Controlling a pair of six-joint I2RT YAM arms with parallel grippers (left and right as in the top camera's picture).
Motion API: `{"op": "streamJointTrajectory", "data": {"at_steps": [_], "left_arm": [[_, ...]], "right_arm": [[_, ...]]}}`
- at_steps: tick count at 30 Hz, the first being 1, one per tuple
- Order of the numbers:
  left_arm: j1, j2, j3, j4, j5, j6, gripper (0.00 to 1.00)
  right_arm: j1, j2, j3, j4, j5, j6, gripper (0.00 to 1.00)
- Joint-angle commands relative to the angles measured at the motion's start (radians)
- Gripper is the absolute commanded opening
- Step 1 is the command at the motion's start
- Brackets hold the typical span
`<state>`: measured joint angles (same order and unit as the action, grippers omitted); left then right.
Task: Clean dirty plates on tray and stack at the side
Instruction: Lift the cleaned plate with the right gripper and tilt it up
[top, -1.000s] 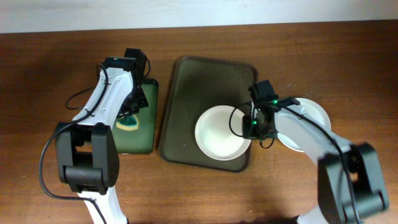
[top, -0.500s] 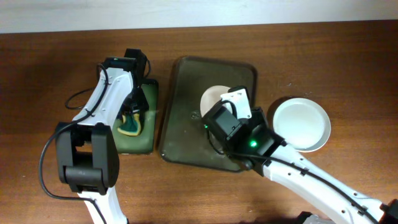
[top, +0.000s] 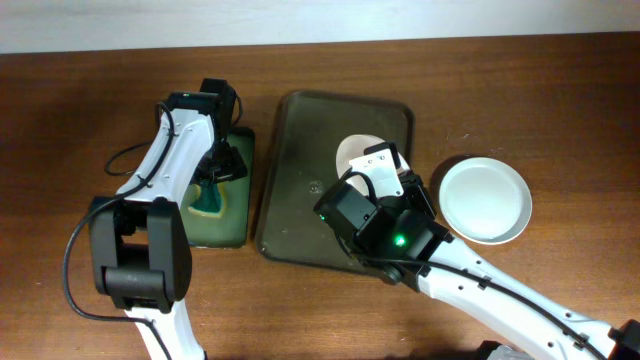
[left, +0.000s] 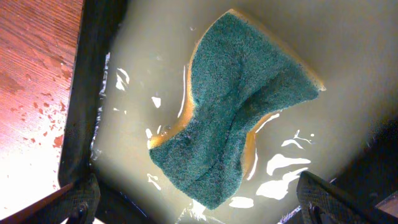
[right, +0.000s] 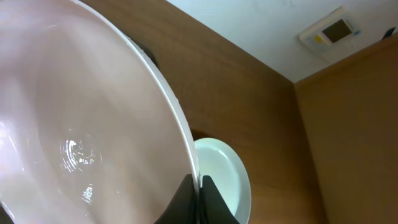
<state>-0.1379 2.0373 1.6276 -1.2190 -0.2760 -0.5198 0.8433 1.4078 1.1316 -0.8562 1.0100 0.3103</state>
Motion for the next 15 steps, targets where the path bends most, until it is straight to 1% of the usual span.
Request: {"op": "streamJointTrajectory", "data": {"at_steps": [1, 6, 11, 15], "left_arm": [[0.005, -0.007, 0.003, -0.004, 0.0, 0.002, 0.99], [0.005, -0.007, 0.003, -0.004, 0.0, 0.002, 0.99], [0.005, -0.007, 0.003, -0.004, 0.0, 0.001, 0.99], [0.005, -0.007, 0.003, -0.004, 0.0, 0.002, 0.99]], "right_arm": [[0.056, -0.015, 0.019, -0.001, 0.065, 0.008, 0.04], [0.178, -0.015, 0.019, -0.015, 0.278, 0.008, 0.04], [0.192, -0.015, 0.019, -0.02, 0.285, 0.007, 0.04], [0.192, -0.015, 0.019, -0.021, 0.286, -0.026, 0.04]]}}
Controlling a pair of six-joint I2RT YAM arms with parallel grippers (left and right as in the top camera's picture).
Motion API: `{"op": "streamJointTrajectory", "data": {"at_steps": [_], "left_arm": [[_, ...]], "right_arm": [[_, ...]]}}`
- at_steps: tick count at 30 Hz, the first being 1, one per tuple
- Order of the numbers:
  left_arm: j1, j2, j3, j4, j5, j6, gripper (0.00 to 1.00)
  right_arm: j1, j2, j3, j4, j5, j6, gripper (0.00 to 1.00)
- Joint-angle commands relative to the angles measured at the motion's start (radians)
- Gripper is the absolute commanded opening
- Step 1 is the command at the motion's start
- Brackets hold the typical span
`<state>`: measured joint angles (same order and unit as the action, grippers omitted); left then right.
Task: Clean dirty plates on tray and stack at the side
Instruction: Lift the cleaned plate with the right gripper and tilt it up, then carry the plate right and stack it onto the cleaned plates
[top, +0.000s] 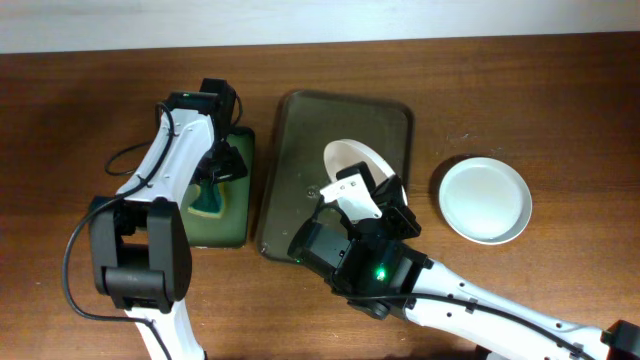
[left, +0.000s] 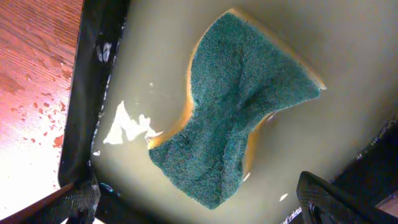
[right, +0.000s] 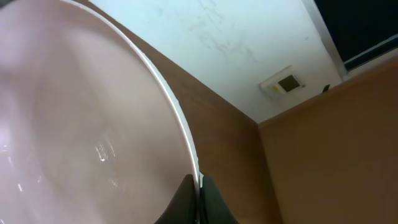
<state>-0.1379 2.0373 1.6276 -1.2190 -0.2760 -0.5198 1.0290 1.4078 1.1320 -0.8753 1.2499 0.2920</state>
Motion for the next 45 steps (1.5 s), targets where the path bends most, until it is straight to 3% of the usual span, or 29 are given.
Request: {"op": "streamJointTrajectory", "data": {"at_steps": [1, 45], "left_arm": [[0.005, -0.007, 0.003, -0.004, 0.0, 0.002, 0.99], [0.005, -0.007, 0.003, -0.004, 0.0, 0.001, 0.99]], "right_arm": [[0.006, -0.015, 0.018, -0.005, 0.045, -0.008, 0.04], [0.002, -0.015, 0.018, -0.011, 0.015, 0.004, 0.04]]}}
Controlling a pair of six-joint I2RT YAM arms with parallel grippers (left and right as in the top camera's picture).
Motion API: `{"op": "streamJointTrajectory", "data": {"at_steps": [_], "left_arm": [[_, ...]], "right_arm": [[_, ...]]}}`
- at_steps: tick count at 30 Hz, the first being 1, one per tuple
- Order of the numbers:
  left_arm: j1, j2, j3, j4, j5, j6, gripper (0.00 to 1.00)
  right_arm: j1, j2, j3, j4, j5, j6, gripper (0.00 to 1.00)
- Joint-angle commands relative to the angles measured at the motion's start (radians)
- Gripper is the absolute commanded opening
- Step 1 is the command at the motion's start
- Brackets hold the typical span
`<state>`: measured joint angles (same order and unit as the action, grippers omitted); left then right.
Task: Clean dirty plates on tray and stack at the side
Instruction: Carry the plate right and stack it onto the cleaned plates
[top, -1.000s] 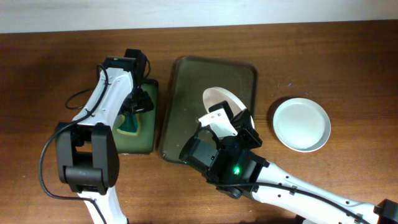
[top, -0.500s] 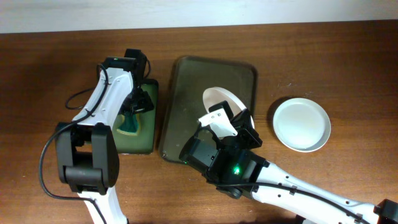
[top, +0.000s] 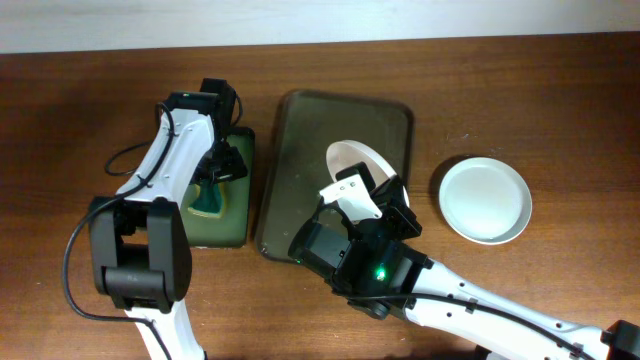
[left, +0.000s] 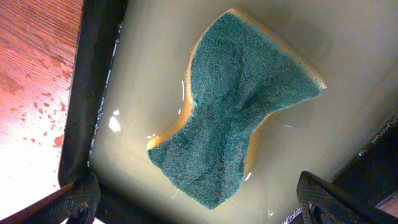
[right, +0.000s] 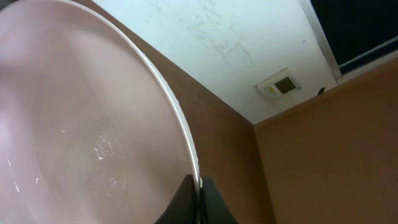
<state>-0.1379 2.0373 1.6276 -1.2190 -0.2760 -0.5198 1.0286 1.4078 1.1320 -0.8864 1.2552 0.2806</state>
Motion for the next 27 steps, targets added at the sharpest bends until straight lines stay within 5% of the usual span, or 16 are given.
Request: {"op": "streamJointTrajectory", "data": {"at_steps": [1, 6, 9, 13, 17, 21, 22, 23, 27], "left_arm": [[0.005, -0.007, 0.003, -0.004, 0.0, 0.002, 0.99], [0.005, -0.007, 0.003, -0.004, 0.0, 0.002, 1.0], [0.005, -0.007, 0.003, -0.004, 0.0, 0.002, 0.99], [0.005, -0.007, 0.003, -0.004, 0.0, 0.002, 0.99], [0.005, -0.007, 0.003, -0.004, 0.0, 0.002, 0.99], [0.005, -0.007, 0.003, -0.004, 0.0, 0.002, 0.99], [0.005, -0.007, 0.003, -0.004, 0.0, 0.002, 1.0], [0.005, -0.007, 0.003, -0.004, 0.0, 0.002, 0.99], [0.005, -0.007, 0.003, -0.004, 0.0, 0.002, 0.99]], "right_arm": [[0.002, -0.015, 0.018, 0.0, 0.01, 0.015, 0.04], [-0.116, -0.015, 0.018, -0.011, -0.088, 0.161, 0.04], [-0.585, -0.015, 0.021, -0.016, -0.827, 0.24, 0.04], [-1.068, -0.014, 0.02, 0.008, -1.609, -0.037, 0.04], [-1.442, 0.031, 0.0, -0.021, -1.454, 0.061, 0.04], [-1.566, 0.159, -0.006, -0.009, -1.426, 0.072, 0.04], [-1.57, 0.183, -0.006, -0.01, -1.428, 0.072, 0.15], [-1.569, 0.194, -0.006, -0.018, -1.469, 0.07, 0.4], [-1.479, 0.057, 0.008, -0.103, -1.593, -0.003, 0.71]]}}
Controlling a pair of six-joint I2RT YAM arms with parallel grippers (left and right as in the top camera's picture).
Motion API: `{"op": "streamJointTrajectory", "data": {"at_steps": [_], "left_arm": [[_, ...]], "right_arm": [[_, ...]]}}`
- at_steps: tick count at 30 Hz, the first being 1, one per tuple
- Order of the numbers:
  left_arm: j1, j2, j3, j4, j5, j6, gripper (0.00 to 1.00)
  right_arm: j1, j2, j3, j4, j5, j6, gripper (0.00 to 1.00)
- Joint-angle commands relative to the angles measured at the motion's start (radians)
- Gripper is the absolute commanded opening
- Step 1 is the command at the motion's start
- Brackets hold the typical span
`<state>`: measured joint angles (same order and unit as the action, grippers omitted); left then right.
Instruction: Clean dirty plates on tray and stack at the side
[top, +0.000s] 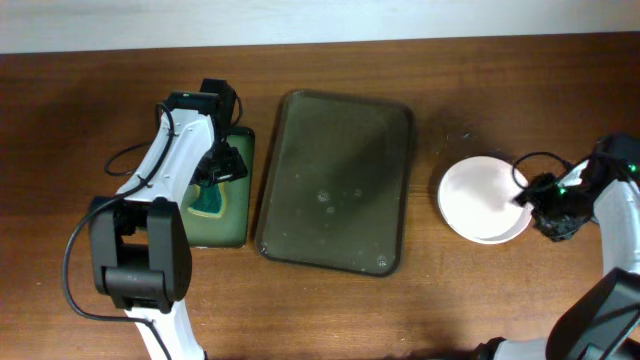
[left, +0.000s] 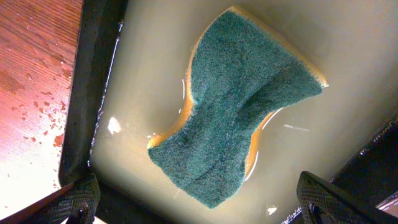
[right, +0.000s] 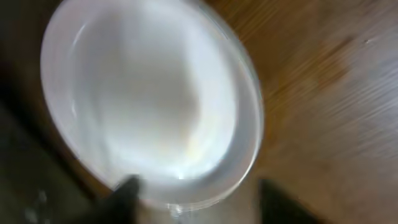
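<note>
The dark tray (top: 335, 180) lies bare in the middle of the table. White plates (top: 480, 198) rest on the wood to its right; in the blurred right wrist view the white plates (right: 155, 99) show a doubled rim. My right gripper (top: 535, 200) is at their right edge, open (right: 199, 199), holding nothing. My left gripper (top: 222, 160) hangs open (left: 202, 205) over a green sponge (left: 242, 106) that floats in murky water.
A dark basin (top: 218, 195) of soapy water stands left of the tray, its rim (left: 93, 93) next to wet wood. A cable (top: 125, 160) loops beside the left arm.
My right gripper held a white plate tilted above the tray; now it is open at the right of the plates beside the tray, and the tray holds nothing. The left gripper has stayed put.
The right gripper held a white plate by its rim over the tray at every earlier moment, tilting it more upright, with one plate lying to the right. The left gripper stayed open over the sponge. Now the held plate is gone from the gripper and the tray is bare.
</note>
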<state>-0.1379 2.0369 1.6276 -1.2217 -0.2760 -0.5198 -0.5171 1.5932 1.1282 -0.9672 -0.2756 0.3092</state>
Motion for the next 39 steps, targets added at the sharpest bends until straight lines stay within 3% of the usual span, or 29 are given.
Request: {"op": "streamJointTrajectory", "data": {"at_steps": [1, 4, 6, 10, 14, 17, 22, 29, 35, 37, 39], "left_arm": [[0.005, -0.006, 0.003, -0.001, 0.0, 0.002, 1.0], [0.005, -0.006, 0.003, -0.001, 0.0, 0.002, 0.99], [0.005, -0.006, 0.003, -0.001, 0.0, 0.002, 0.99], [0.005, -0.006, 0.003, -0.001, 0.0, 0.002, 0.99], [0.005, -0.006, 0.003, -0.001, 0.0, 0.002, 0.99], [0.005, -0.006, 0.003, -0.001, 0.0, 0.002, 0.99], [0.005, -0.006, 0.003, -0.001, 0.0, 0.002, 1.0], [0.005, -0.006, 0.003, -0.001, 0.0, 0.002, 0.99], [0.005, -0.006, 0.003, -0.001, 0.0, 0.002, 0.99], [0.005, -0.006, 0.003, -0.001, 0.0, 0.002, 0.99], [0.005, -0.006, 0.003, -0.001, 0.0, 0.002, 0.99]], "right_arm": [[0.117, -0.206, 0.013, -0.028, -0.074, -0.044, 0.73], [0.364, -0.463, 0.013, -0.002, -0.072, -0.043, 0.76], [0.531, -0.575, 0.013, 0.064, -0.073, -0.042, 0.98], [0.704, -0.616, 0.013, 0.112, -0.072, -0.04, 0.98], [0.713, -0.605, 0.013, 0.066, -0.06, -0.096, 0.98], [0.713, -0.735, -0.022, 0.13, 0.059, -0.148, 0.98], [0.712, -1.073, -0.367, 0.406, 0.161, -0.148, 0.98], [0.712, -1.56, -0.853, 0.592, 0.161, -0.148, 0.98], [0.713, -1.59, -1.035, 0.779, 0.161, -0.148, 0.98], [0.713, -1.59, -1.122, 0.918, 0.161, -0.148, 0.98], [0.713, -1.59, -1.123, 0.922, 0.16, -0.148, 0.98]]}}
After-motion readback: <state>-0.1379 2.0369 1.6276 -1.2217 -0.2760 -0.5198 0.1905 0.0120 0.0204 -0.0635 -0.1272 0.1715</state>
